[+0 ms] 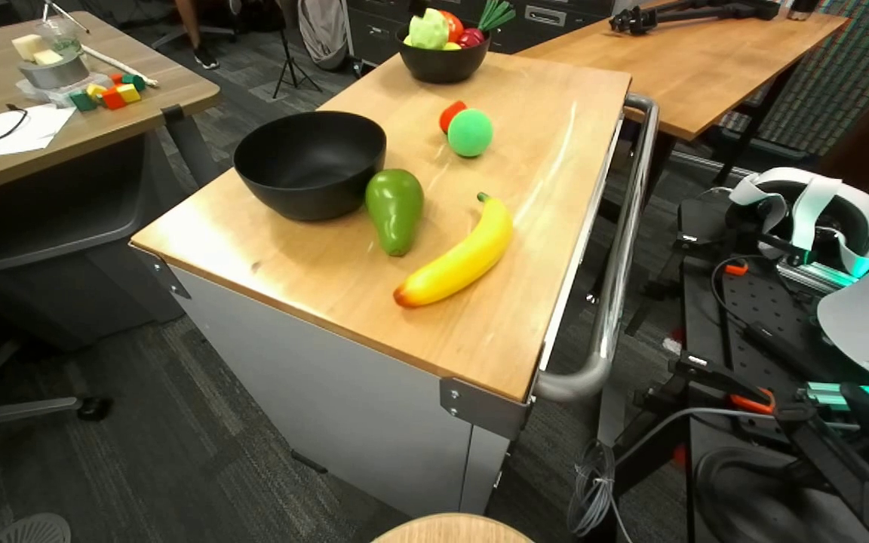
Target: Remove the objects one at a time from the black bowls starting with the left bowl and place the objects on the table
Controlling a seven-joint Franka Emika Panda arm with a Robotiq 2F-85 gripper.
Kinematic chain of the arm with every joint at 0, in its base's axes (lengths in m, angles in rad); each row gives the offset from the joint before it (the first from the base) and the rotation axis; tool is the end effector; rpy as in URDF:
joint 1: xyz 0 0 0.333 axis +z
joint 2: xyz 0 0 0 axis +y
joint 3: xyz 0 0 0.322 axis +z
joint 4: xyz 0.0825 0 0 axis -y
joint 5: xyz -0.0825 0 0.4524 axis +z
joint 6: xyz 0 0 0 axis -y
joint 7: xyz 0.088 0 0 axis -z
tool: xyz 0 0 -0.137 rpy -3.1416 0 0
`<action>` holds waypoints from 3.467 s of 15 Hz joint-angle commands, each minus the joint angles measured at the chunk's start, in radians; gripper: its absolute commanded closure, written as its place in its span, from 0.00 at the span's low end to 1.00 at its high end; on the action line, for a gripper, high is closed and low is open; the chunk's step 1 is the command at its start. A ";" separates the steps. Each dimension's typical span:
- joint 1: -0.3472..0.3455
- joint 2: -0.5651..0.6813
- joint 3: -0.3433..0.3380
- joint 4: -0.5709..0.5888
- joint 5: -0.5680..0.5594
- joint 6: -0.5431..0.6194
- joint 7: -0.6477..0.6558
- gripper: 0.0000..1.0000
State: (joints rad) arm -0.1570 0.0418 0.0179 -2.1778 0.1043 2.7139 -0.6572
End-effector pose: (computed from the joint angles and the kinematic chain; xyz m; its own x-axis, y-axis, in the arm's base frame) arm 0.6420 -0.0924 0.3647 0.7997 0.4255 0.4236 0.3642 -0.9047 0.2211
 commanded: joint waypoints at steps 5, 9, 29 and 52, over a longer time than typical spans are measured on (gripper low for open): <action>-0.003 -0.061 -0.080 0.051 0.153 -0.037 -0.075 0.00; 0.009 -0.035 -0.082 0.074 0.035 -0.055 0.013 0.00; -0.014 0.239 -0.140 0.341 -0.199 -0.268 0.468 0.00; -0.028 0.442 -0.148 0.451 -0.184 -0.177 0.553 0.27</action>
State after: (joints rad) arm -0.1812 0.4327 -0.1318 -1.7866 -0.0994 2.5058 -0.1274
